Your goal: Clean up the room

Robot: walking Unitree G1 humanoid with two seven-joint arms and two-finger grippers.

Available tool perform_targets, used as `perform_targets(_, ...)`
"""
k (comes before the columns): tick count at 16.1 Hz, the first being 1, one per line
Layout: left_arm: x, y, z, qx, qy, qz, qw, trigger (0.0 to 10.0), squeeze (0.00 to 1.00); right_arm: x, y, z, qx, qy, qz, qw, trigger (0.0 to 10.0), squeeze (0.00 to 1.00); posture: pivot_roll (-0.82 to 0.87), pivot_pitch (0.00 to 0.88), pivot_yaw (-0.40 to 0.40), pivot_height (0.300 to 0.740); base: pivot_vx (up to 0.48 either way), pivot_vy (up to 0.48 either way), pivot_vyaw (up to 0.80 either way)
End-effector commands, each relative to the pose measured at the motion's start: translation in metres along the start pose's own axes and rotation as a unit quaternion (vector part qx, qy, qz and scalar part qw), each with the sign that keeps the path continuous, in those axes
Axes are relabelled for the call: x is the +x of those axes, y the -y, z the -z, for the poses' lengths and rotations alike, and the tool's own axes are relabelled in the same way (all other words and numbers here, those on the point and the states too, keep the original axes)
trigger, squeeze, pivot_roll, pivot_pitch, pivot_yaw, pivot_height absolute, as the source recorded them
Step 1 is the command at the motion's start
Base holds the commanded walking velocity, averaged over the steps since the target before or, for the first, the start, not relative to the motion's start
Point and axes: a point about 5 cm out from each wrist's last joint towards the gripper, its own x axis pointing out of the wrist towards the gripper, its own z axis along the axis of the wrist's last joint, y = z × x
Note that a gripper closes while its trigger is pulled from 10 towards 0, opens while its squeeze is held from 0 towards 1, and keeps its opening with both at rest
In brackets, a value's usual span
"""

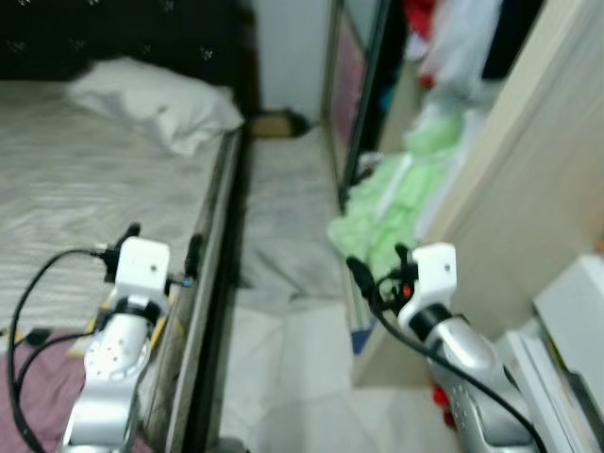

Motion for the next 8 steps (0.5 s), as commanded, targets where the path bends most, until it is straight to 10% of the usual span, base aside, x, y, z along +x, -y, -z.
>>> perform_targets(1,0.0010,0.0034,-0.0043,-0.001,0.009,0.009,1.000,10.0,0.00,-0.0011,0.0056,-0.0022,0.002,0.002,0.007,1.000,10.0,0.00,-0.02,0.000,-0.059,0.740,0.000,0.000,0.80)
perform_targets(8,0.0017,0.0032,-0.0045,-0.003,0.010,-0.004,1.000,10.0,0.00,0.0056,0.0107,-0.0066,-0.012,0.016,0.024,1.000,10.0,0.00,-0.01,0.000,-0.059,0.740,0.000,0.000,0.80)
